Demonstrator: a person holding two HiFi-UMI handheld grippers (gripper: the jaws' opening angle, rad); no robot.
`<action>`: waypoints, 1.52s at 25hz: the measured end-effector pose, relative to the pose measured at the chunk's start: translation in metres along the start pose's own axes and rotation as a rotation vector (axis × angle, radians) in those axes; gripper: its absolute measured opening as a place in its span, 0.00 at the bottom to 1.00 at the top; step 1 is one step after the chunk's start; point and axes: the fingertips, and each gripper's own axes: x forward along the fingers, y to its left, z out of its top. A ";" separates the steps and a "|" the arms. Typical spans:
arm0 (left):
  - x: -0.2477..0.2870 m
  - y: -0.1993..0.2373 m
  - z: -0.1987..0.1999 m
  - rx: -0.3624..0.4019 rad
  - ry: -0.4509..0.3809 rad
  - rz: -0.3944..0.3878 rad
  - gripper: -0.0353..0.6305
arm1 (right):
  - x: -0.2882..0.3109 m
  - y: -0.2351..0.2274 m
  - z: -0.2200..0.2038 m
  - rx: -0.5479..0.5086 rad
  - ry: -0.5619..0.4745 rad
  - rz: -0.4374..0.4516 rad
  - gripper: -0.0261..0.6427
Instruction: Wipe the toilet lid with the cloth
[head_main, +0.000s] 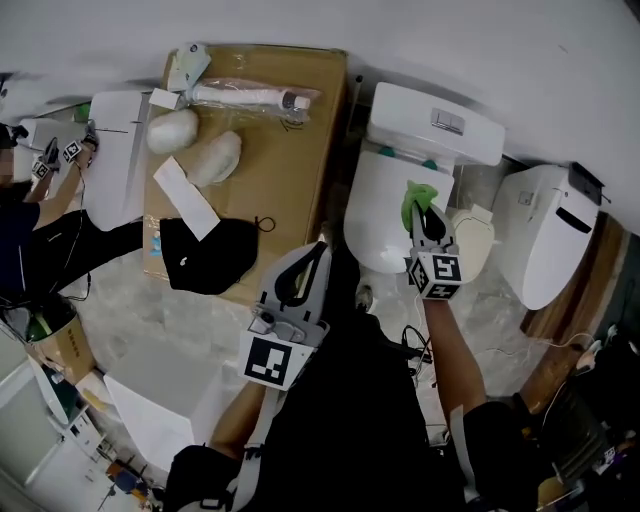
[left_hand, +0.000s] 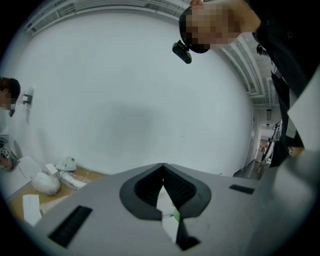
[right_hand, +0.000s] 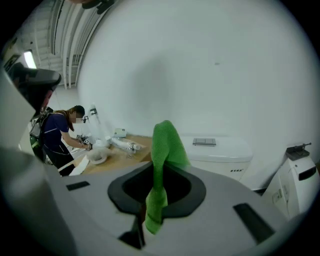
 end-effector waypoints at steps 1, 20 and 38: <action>0.006 0.006 -0.005 0.004 0.005 0.002 0.05 | 0.015 -0.004 -0.009 -0.005 0.015 -0.002 0.12; 0.077 0.103 -0.135 -0.098 0.072 0.062 0.05 | 0.232 -0.083 -0.231 -0.011 0.387 -0.099 0.12; 0.067 0.112 -0.193 -0.136 0.039 0.069 0.05 | 0.286 -0.056 -0.261 -0.125 0.383 0.075 0.12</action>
